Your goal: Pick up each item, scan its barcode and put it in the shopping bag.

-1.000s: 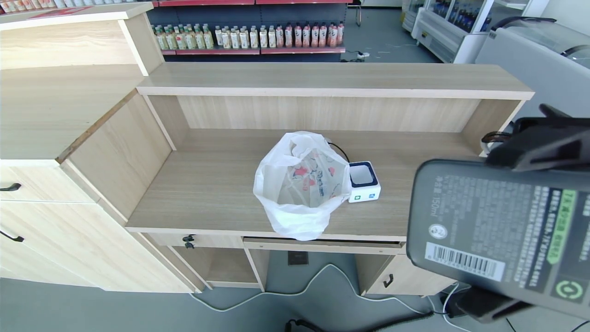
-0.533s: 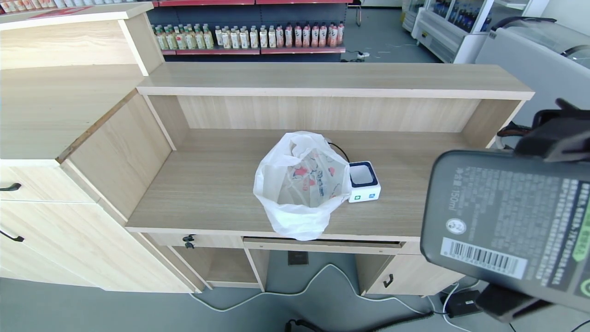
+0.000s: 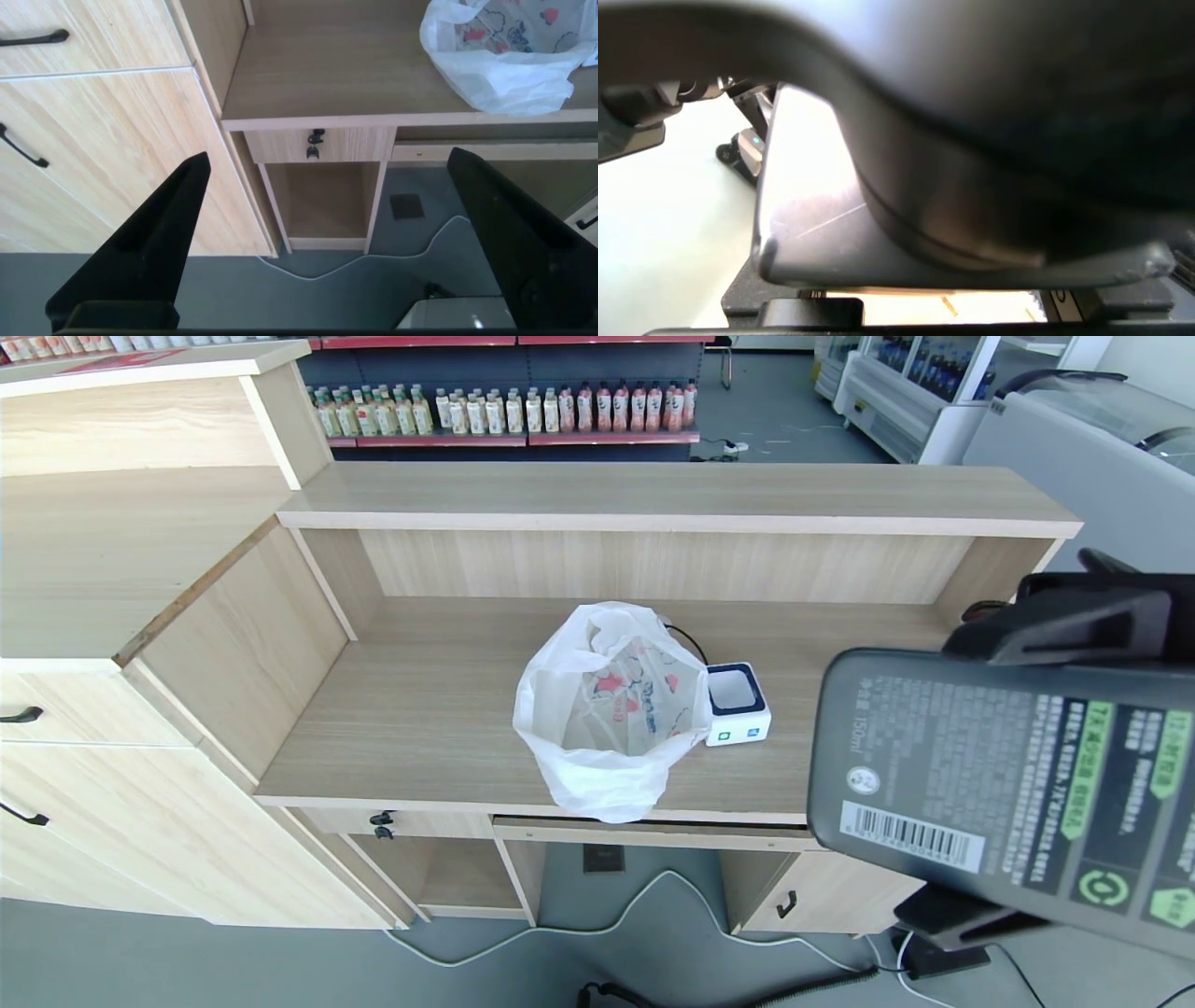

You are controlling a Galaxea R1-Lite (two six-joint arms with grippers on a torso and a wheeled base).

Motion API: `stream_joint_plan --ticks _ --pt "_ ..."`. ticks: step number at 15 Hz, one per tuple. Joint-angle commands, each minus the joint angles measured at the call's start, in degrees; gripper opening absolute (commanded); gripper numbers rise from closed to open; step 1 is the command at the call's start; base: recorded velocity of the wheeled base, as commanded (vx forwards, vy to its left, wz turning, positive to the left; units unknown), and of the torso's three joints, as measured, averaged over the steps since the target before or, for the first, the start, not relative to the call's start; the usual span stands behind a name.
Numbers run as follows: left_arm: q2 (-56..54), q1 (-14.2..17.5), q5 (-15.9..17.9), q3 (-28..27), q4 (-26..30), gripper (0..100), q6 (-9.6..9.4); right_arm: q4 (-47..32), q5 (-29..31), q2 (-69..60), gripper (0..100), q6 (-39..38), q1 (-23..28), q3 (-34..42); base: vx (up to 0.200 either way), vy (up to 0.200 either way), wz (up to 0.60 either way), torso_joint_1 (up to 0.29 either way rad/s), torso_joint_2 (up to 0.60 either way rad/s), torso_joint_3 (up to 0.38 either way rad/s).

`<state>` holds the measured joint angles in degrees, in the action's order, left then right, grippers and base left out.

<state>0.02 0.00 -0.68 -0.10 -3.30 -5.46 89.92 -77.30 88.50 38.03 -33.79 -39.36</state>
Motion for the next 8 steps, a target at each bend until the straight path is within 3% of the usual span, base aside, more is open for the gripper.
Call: stream_joint_plan --ticks 1,8 --pt "0.0 0.0 0.0 0.0 0.0 100 0.01 0.1 0.0 1.0 0 0.5 -0.3 0.2 0.0 0.0 0.0 0.0 0.0 0.0" --pt "0.0 0.0 0.0 0.0 0.0 100 0.01 -0.2 0.0 -2.6 0 0.5 -0.9 4.0 0.0 0.0 0.0 0.0 0.0 0.0"
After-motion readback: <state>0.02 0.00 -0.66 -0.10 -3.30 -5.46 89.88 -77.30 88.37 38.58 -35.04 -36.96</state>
